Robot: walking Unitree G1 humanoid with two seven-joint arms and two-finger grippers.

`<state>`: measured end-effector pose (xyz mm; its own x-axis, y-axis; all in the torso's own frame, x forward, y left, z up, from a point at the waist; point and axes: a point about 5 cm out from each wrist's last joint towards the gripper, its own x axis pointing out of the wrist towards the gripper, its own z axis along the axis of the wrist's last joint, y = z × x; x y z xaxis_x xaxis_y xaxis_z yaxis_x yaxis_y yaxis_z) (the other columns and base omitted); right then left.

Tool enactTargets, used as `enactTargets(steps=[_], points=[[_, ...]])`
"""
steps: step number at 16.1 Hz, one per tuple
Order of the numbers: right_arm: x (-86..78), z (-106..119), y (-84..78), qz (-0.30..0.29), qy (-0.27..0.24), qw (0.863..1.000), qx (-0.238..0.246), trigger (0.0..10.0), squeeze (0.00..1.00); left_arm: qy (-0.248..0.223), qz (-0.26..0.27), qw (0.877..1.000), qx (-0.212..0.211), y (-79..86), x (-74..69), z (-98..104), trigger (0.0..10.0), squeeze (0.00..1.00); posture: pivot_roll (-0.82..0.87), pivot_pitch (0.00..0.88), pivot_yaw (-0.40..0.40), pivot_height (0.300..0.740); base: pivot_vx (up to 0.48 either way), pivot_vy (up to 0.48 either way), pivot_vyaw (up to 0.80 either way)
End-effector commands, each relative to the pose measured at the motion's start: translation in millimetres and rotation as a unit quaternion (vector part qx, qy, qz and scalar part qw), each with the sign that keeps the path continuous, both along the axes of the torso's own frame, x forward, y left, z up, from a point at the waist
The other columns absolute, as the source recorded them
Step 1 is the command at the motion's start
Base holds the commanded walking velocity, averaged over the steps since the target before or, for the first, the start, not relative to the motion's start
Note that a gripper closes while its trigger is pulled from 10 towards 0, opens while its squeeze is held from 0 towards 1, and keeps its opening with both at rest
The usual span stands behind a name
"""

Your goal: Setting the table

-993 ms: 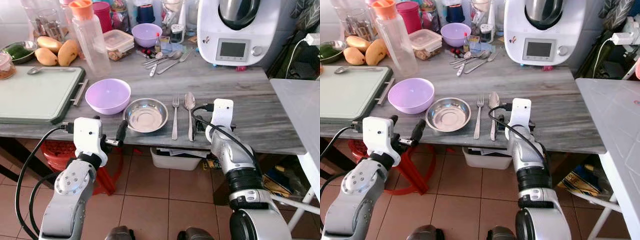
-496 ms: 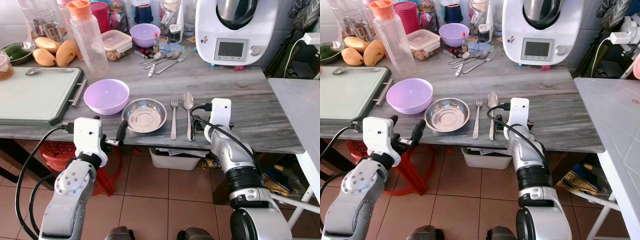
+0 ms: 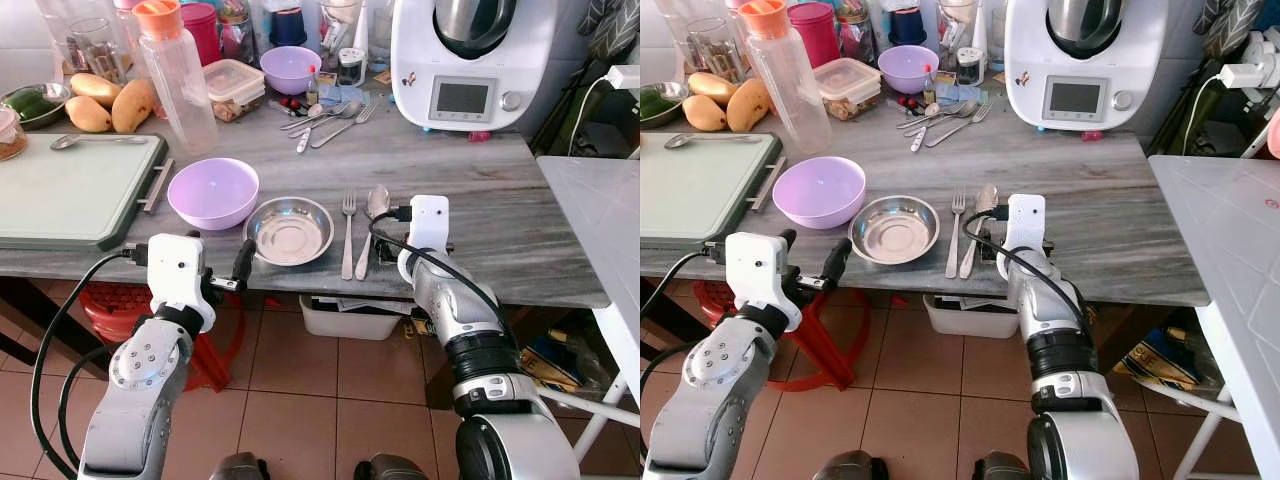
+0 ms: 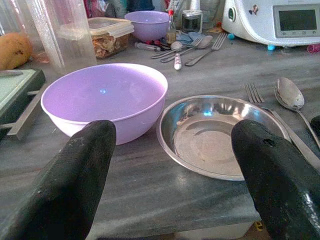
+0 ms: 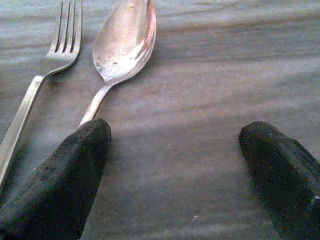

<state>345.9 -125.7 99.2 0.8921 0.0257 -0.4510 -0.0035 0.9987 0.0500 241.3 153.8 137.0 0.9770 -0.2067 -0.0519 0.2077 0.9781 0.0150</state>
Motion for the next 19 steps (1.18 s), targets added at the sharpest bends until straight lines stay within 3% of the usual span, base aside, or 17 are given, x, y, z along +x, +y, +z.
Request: enactTargets(steps=[1,8,13,17,18,19], points=[[-1.4,-4,6.6,0.015,0.014,1.0,0.006,10.0,0.65,0.0,-0.005,1.0,0.005,-1.0,1.3,2,10.0,0.0,0.03,0.03,0.021,0.74,0.0,0.0,0.0],[-12.3,4,-6.0,-0.008,-0.003,1.0,-0.021,10.0,0.65,-0.002,-0.002,1.0,0.002,-1.7,1.8,2,10.0,0.0,0.02,0.027,0.017,0.74,0.0,0.0,0.0],[-40.2,7,-19.3,-0.041,-0.004,0.998,-0.042,10.0,0.65,-0.005,-0.001,1.0,-0.001,-1.4,2.6,3,10.0,0.0,0.01,0.021,0.016,0.74,0.0,0.0,0.0],[-44.9,21,-29.8,-0.057,-0.08,0.994,-0.056,10.0,0.64,-0.008,-0.007,1.0,-0.003,-4.0,4.2,4,10.0,0.0,0.01,0.014,0.028,0.74,0.0,0.0,0.0],[-42.7,24,-28.2,-0.058,-0.09,0.994,-0.031,10.0,0.56,-0.008,-0.007,1.0,-0.003,-3.5,4.2,5,10.0,0.0,0.02,0.014,0.031,0.74,0.0,0.0,0.0],[-40.7,27,-26.9,-0.052,-0.095,0.994,-0.023,10.0,0.55,-0.008,-0.007,1.0,-0.002,-3.2,4.3,5,10.0,0.0,0.02,0.015,0.031,0.74,0.0,0.0,0.0]])
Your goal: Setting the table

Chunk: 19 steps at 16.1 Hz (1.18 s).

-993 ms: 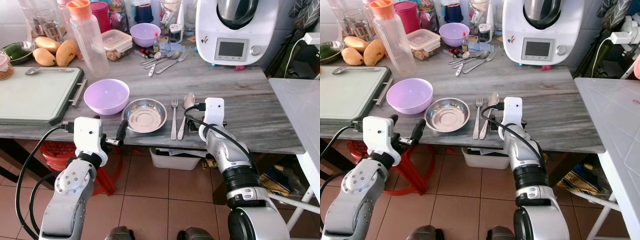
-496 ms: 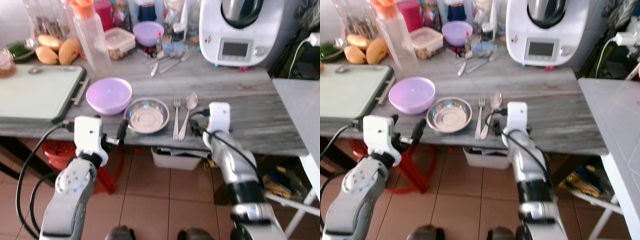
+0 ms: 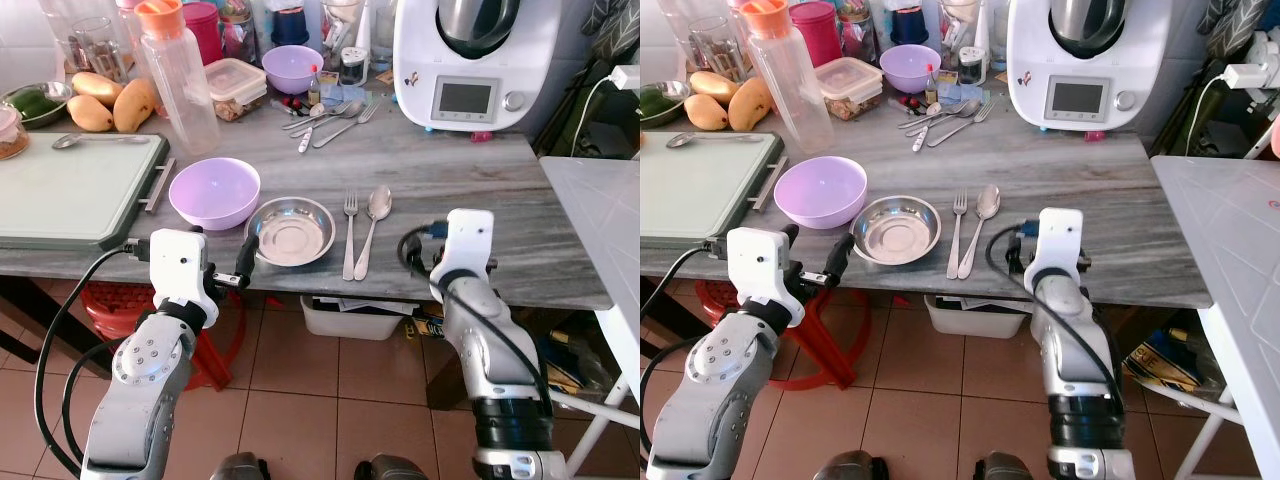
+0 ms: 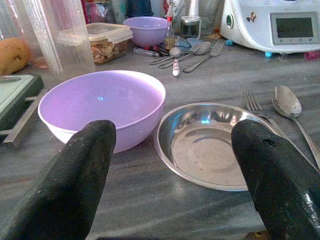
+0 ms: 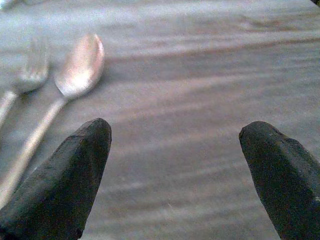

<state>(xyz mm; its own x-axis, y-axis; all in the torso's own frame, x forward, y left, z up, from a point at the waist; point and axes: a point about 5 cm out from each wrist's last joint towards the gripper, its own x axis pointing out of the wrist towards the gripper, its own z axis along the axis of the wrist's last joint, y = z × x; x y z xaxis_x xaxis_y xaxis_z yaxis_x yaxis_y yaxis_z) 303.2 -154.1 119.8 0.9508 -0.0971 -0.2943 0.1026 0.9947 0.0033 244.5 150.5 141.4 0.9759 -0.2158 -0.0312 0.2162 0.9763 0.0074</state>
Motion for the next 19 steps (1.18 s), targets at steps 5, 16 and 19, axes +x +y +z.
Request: enactTargets(steps=[5,16,19], points=[[18.9,5,11.5,0.03,-0.019,0.996,0.084,10.0,0.37,0.003,-0.008,1.0,0.011,2.4,-0.8,1,10.0,0.0,0.03,0.024,0.041,0.74,0.0,0.0,0.0],[42.1,-3,22.2,0.086,0.018,0.991,0.101,10.0,0.0,0.01,-0.01,1.0,0.016,5.2,-5.4,3,10.0,0.0,0.05,0.051,0.05,0.74,0.0,0.0,0.0],[47.0,-1,31.2,0.122,0.027,0.988,0.095,10.0,0.0,0.012,-0.011,1.0,0.017,5.8,-6.0,3,10.0,0.0,0.06,0.058,0.056,0.74,0.0,0.0,0.0]])
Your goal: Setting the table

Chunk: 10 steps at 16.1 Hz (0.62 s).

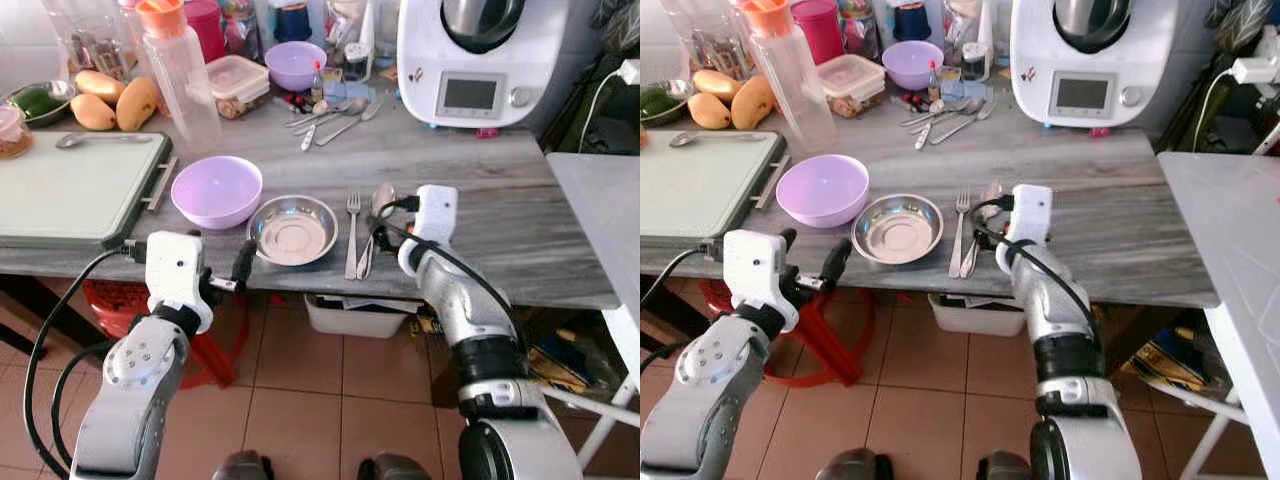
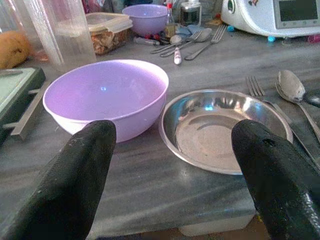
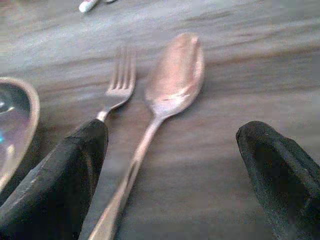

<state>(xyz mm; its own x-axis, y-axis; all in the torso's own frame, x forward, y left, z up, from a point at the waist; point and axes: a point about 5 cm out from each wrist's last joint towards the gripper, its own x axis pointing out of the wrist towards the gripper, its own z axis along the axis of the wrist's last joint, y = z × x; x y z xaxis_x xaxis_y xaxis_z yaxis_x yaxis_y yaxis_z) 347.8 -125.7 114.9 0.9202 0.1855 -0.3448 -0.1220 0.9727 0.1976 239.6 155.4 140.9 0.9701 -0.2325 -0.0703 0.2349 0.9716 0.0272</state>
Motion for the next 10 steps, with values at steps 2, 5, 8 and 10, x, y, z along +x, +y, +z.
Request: enactTargets(steps=[2,5,8,10], points=[[4.0,0,6.9,0.026,0.007,1.0,-0.007,10.0,0.0,-0.003,-0.003,1.0,0.003,0.7,-1.1,4,10.0,0.0,0.06,0.06,0.057,0.74,0.0,0.0,0.0],[5.3,-7,3.1,0.029,0.028,0.999,-0.028,10.0,0.0,-0.002,-0.004,1.0,0.004,0.7,-2.0,4,10.0,0.0,0.06,0.064,0.059,0.74,0.0,0.0,0.0],[6.6,-12,-6.7,0.008,0.045,0.998,-0.05,9.7,0.0,-0.001,-0.004,1.0,0.003,-0.2,-2.1,4,10.0,0.0,0.06,0.066,0.056,0.74,0.0,0.0,0.0],[6.0,-16,-9.6,0.005,0.053,0.997,-0.052,4.3,0.0,0.0,-0.003,1.0,0.002,-0.3,-2.2,4,10.0,0.0,0.06,0.066,0.054,0.74,0.0,0.0,0.0]])
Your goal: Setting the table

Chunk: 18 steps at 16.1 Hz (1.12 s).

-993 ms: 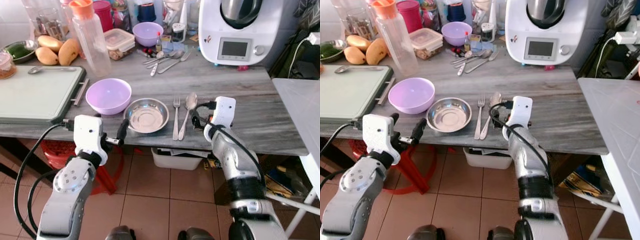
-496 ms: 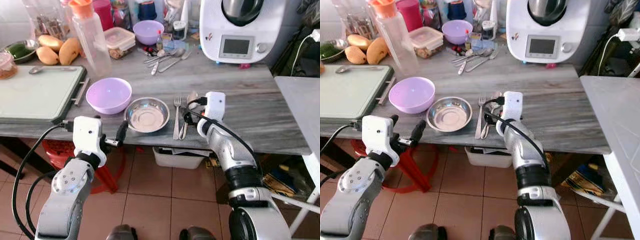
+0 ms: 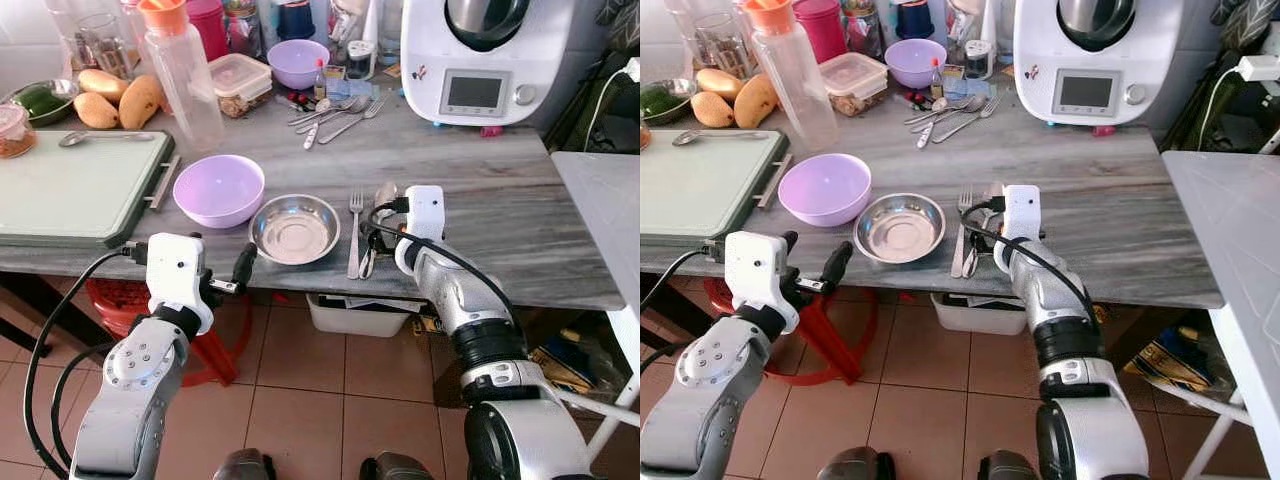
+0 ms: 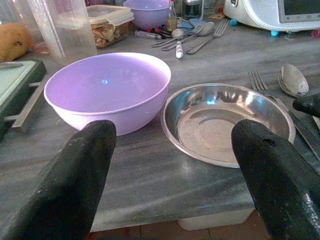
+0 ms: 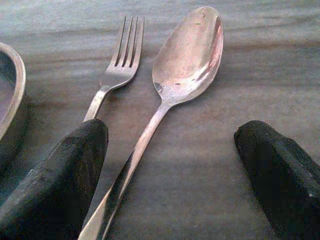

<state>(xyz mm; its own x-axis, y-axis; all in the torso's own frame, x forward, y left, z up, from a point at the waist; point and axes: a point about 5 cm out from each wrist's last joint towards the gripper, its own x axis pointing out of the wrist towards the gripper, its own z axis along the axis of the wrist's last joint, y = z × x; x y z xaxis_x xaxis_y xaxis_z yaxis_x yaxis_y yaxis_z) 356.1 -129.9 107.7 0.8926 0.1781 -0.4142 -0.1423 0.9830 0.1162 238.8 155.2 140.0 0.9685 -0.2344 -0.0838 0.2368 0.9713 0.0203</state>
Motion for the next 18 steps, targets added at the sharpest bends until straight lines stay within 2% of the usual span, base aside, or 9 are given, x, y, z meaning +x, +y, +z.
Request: enactTargets(steps=[1,2,3,11,12,15,18], points=[[-2.6,-11,-5.8,-0.011,0.029,0.999,-0.007,1.6,0.0,-0.007,-0.002,1.0,0.004,-0.1,-1.4,5,10.0,0.0,0.06,0.065,0.053,0.74,0.0,0.0,0.0],[-2.9,-12,-5.9,-0.01,0.032,0.999,-0.004,0.3,0.0,-0.007,-0.002,1.0,0.004,-0.1,-1.4,5,10.0,0.0,0.06,0.065,0.053,0.74,0.0,0.0,0.0],[-3.4,-14,-7.0,-0.011,0.041,0.999,-0.004,0.0,0.0,-0.007,-0.002,1.0,0.004,0.0,-1.0,5,10.0,0.0,0.06,0.065,0.053,0.74,0.0,0.0,0.0],[-8.3,-28,-11.0,0.007,0.078,0.997,-0.003,0.0,0.0,-0.005,-0.004,1.0,0.004,0.1,0.1,4,10.0,0.0,0.05,0.059,0.055,0.74,0.0,0.0,0.0],[-9.4,-30,-12.5,0.011,0.083,0.996,-0.009,0.7,0.0,-0.005,-0.004,1.0,0.005,0.0,0.1,4,10.0,0.0,0.05,0.059,0.055,0.74,0.0,0.0,0.0],[-12.4,-34,-17.2,0.034,0.089,0.995,-0.029,0.0,0.0,-0.004,-0.005,1.0,0.004,-0.9,1.0,3,10.0,0.0,0.05,0.058,0.053,0.74,0.0,0.0,0.0],[-13.7,-36,-20.0,0.043,0.087,0.994,-0.041,0.0,0.0,-0.003,-0.006,1.0,0.003,-1.6,1.5,3,10.0,0.0,0.04,0.055,0.052,0.74,0.0,0.0,0.0]])
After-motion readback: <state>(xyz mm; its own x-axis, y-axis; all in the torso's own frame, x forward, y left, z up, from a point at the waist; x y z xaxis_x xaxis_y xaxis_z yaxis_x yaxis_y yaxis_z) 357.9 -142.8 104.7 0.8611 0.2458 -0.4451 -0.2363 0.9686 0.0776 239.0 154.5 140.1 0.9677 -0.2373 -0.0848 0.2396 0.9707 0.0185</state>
